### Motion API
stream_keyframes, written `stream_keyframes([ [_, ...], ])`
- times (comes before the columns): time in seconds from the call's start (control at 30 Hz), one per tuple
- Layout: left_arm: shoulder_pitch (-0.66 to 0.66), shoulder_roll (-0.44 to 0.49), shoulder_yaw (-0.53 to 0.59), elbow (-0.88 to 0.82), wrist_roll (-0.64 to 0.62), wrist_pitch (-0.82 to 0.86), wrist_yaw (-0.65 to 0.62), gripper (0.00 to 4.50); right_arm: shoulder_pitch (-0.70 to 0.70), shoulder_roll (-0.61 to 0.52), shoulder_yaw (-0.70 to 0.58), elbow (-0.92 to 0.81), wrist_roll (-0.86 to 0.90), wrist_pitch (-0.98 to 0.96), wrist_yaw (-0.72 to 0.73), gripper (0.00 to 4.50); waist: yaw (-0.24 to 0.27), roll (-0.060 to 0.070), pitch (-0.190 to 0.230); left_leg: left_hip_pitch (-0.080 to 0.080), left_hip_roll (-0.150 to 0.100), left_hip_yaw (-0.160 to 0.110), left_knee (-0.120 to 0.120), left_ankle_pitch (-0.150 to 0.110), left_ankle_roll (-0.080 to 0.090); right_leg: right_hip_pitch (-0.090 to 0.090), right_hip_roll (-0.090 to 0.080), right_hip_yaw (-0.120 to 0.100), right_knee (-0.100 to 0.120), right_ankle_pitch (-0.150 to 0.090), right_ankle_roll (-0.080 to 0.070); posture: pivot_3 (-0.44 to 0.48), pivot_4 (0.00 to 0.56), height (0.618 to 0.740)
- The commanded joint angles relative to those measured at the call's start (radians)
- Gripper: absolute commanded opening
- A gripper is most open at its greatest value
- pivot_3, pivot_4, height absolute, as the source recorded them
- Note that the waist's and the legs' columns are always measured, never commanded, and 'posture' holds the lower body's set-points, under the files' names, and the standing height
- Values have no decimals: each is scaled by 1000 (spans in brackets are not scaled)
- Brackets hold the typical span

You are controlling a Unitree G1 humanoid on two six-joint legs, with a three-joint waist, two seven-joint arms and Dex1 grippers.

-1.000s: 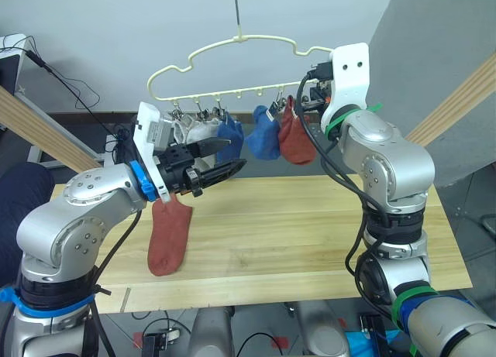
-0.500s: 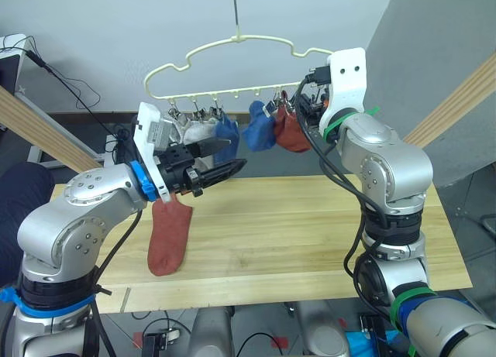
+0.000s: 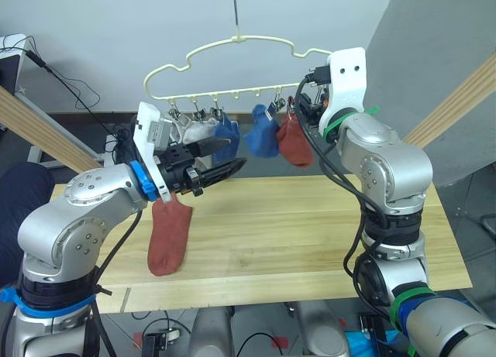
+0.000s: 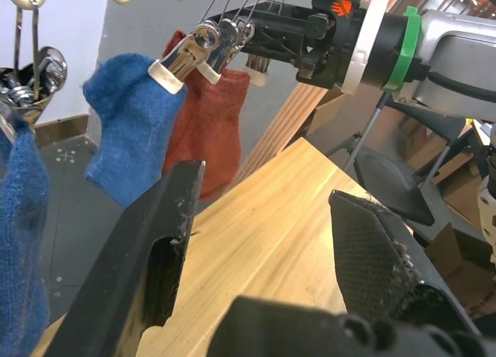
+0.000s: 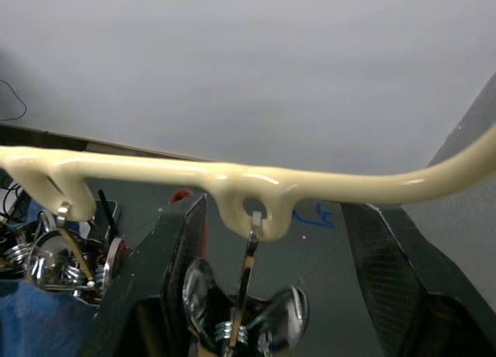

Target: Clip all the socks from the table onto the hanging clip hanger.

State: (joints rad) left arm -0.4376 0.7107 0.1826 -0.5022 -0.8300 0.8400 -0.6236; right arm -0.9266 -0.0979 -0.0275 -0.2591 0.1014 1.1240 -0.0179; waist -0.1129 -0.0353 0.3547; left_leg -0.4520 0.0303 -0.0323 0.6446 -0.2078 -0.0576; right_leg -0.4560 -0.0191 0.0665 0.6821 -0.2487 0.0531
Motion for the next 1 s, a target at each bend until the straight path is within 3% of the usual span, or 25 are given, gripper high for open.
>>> stream_keyframes([
  [0.03, 4, -2, 3, -46, -2, -24, 0, 2967, -30, -2, -15, -26, 0, -23, 2, 2808, 0, 0, 0, 0, 0, 0, 0, 0, 0, 0, 0, 0, 0, 0, 0, -147, 339, 740],
  [0.07, 4, -2, 3, -46, -2, -24, 0, 2967, -31, -3, -15, -24, -1, -24, 2, 2808, 0, 0, 0, 0, 0, 0, 0, 0, 0, 0, 0, 0, 0, 0, 0, -147, 339, 740],
  [0.17, 6, -3, 1, -48, -2, -24, 3, 2967, -33, -3, -13, -21, -3, -28, 1, 2207, 0, 0, 0, 0, 0, 0, 0, 0, 0, 0, 0, 0, 0, 0, 0, -147, 339, 740],
  [0.33, 10, -3, 1, -50, 0, -25, 1, 2967, -33, 0, -14, -21, -3, -29, -2, 462, 0, 0, 0, 0, 0, 0, 0, 0, 0, 0, 0, 0, 0, 0, 0, -146, 338, 740],
  [0.9, 10, -8, -3, -56, -1, -22, 9, 2967, -29, -2, -16, -22, -1, -29, -1, 504, 0, 0, 0, 0, 0, 0, 0, 0, 0, 0, 0, 0, 0, 0, 0, -146, 338, 740],
  [0.93, 10, -8, -3, -56, 0, -22, 8, 2967, -29, -1, -16, -22, 0, -28, 0, 1252, 0, 0, 0, 0, 0, 0, 0, 0, 0, 0, 0, 0, 0, 0, 0, -146, 338, 740],
  [1.0, 9, -8, -3, -57, -1, -21, 10, 2967, -29, -1, -17, -22, -1, -27, -2, 1882, 0, 0, 0, 0, 0, 0, 0, 0, 0, 0, 0, 0, 0, 0, 0, -150, 339, 740],
])
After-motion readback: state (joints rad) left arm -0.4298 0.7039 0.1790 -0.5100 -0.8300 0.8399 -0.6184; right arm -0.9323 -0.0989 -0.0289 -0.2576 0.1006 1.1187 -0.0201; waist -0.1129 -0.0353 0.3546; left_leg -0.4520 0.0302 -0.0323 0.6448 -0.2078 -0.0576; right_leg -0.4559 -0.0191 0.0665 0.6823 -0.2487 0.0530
